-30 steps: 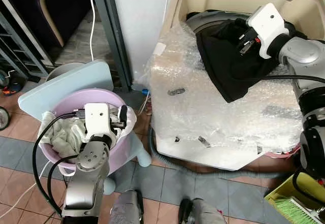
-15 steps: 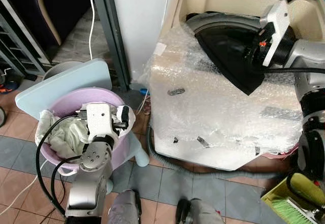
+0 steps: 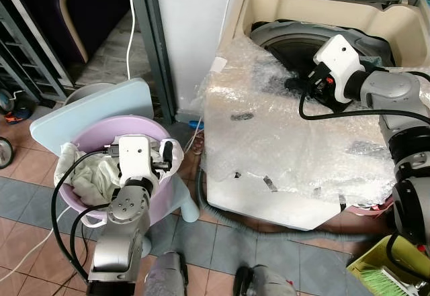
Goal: Clothes washing
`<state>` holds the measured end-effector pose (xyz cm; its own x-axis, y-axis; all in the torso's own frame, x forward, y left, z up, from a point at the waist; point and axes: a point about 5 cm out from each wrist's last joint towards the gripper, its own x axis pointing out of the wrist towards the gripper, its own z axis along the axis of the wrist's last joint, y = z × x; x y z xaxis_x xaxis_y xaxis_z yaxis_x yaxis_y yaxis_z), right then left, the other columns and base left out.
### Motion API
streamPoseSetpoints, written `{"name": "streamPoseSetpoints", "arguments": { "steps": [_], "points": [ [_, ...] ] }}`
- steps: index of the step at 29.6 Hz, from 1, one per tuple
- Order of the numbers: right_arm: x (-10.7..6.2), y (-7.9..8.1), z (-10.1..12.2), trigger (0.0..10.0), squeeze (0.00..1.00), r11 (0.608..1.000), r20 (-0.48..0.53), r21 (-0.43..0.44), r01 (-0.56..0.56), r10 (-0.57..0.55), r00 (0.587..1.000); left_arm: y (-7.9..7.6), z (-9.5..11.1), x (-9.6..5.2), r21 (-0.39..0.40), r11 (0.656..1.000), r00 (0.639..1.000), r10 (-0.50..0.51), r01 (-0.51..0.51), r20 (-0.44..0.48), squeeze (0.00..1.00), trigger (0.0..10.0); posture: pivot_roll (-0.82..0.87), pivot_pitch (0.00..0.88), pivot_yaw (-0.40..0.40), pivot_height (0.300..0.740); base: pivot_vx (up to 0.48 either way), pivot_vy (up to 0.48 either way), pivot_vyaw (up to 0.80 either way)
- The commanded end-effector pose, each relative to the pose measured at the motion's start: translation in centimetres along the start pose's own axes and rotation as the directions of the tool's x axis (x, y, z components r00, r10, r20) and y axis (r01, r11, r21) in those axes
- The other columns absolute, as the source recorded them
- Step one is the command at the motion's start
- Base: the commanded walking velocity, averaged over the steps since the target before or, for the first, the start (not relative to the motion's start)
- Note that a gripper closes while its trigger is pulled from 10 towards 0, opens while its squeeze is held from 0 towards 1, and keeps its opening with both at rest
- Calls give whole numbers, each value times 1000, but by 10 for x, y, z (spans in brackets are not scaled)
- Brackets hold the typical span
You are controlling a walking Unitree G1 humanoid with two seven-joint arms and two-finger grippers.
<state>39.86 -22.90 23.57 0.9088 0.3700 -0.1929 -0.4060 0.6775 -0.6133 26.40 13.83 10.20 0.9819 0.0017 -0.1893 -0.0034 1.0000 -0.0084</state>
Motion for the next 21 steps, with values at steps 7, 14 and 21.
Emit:
{"name": "streamPoseSetpoints", "arguments": {
  "steps": [7,14,21],
  "points": [
    [-12,-37,82,10000,1000,989,443,148,24,-88,892,2,-3,0,7,1000,1000,1,-1,-8,0,10000,28,111,3,740,0,0,0],
    [-12,7,70,10000,1000,941,485,69,-332,259,835,0,-2,2,4,1000,1000,-2,2,-8,0,10000,23,114,3,740,0,0,0],
    [-7,9,66,10000,1000,992,478,70,-106,60,876,1,-2,1,1,1000,1000,-9,9,-6,0,10000,19,118,12,740,0,0,0]
  ]
}}
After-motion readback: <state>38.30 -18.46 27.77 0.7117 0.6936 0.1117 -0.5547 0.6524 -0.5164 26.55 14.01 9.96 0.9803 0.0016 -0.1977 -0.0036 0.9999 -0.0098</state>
